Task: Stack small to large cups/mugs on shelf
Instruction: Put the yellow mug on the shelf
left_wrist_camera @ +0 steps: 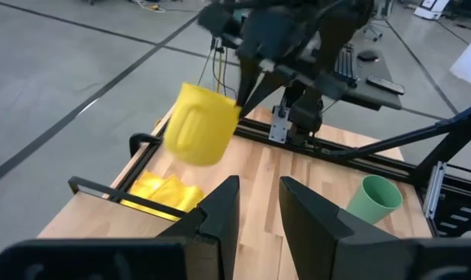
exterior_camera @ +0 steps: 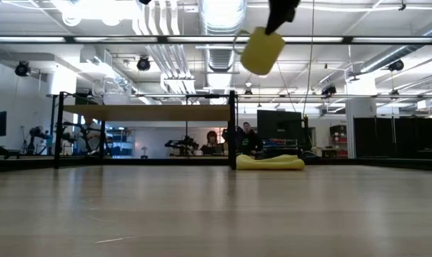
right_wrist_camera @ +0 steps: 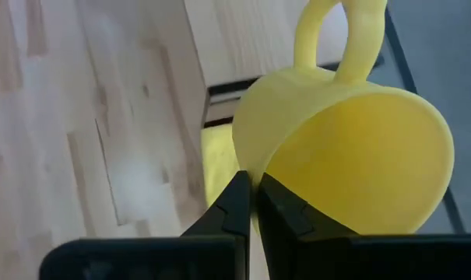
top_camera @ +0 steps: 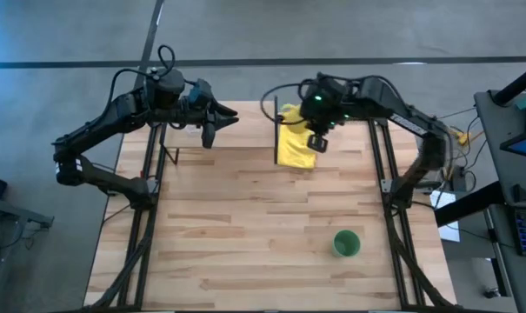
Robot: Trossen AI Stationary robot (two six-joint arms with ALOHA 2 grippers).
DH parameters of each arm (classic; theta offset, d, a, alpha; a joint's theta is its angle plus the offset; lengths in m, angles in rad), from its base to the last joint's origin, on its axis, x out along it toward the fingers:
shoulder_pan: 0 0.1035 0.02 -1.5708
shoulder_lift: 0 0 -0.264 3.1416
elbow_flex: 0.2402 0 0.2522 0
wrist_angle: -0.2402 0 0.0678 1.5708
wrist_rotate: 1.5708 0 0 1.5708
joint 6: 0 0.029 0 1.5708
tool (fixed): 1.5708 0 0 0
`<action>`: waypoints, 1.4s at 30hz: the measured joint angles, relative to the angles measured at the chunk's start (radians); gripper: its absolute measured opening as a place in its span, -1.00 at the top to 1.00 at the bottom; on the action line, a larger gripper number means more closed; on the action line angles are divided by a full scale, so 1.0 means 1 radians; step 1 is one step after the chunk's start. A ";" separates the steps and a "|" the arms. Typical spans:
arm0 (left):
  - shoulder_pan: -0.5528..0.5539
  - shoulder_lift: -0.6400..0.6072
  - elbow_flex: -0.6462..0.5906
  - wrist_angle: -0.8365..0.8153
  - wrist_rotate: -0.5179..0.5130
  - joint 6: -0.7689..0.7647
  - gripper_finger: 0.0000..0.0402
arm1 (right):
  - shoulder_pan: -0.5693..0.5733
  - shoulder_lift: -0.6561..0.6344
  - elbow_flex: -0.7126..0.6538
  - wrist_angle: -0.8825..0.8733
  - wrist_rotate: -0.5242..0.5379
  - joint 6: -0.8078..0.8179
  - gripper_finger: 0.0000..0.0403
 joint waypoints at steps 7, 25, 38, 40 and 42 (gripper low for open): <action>0.000 -0.001 0.000 -0.134 -0.150 0.010 0.61 | 0.004 0.213 0.271 -0.067 -0.072 -0.105 0.96; 0.001 0.019 -0.097 -0.077 -0.171 0.002 0.61 | 0.080 0.257 0.271 0.105 -0.127 -0.196 0.96; 0.000 0.018 -0.146 0.039 -0.070 0.009 0.61 | 0.116 0.237 0.280 0.123 -0.197 -0.138 0.96; 0.000 0.017 -0.146 0.045 -0.067 0.009 0.61 | 0.118 0.237 0.280 0.124 -0.204 -0.138 0.96; 0.000 0.017 -0.146 0.044 -0.065 0.009 0.61 | 0.122 0.237 0.280 0.124 -0.204 -0.135 0.96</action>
